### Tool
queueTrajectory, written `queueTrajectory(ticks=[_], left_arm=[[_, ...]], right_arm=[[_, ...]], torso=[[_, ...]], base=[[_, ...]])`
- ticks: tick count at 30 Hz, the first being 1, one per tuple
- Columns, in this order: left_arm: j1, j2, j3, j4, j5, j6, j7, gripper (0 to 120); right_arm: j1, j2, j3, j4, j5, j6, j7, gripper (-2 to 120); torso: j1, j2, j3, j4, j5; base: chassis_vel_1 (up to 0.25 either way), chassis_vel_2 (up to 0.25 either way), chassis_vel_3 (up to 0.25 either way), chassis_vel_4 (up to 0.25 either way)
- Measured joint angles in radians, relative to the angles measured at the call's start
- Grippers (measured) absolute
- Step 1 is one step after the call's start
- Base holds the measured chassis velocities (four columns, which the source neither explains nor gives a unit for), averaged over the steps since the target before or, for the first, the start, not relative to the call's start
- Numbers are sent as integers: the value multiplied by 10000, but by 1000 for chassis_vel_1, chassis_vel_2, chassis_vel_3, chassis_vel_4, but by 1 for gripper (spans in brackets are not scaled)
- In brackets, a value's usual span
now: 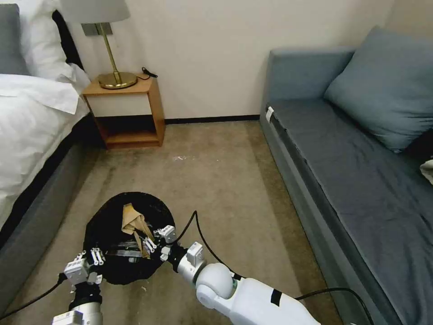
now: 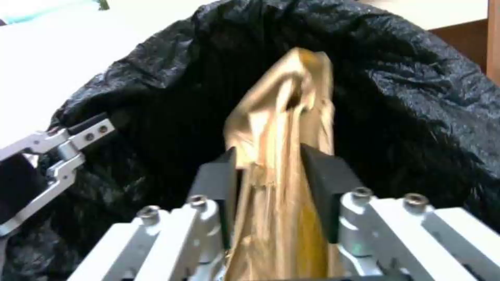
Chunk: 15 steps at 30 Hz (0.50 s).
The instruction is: Pick up the trash bin, then pick up the garbage on the floor and place it into the trash bin.
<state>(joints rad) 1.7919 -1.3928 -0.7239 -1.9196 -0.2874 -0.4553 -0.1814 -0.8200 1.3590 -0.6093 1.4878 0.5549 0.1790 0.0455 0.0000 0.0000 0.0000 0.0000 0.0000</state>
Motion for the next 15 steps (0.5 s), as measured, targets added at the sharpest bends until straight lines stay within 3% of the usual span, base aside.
queueTrajectory(ticks=[15], left_arm=[[-138,-35,-96,401,10,-122,-141,5]], right_arm=[[-464,-328,930,737,-152,261,-104,88]], torso=[[0,0,0,0,1]], base=[[0,0,0,0]])
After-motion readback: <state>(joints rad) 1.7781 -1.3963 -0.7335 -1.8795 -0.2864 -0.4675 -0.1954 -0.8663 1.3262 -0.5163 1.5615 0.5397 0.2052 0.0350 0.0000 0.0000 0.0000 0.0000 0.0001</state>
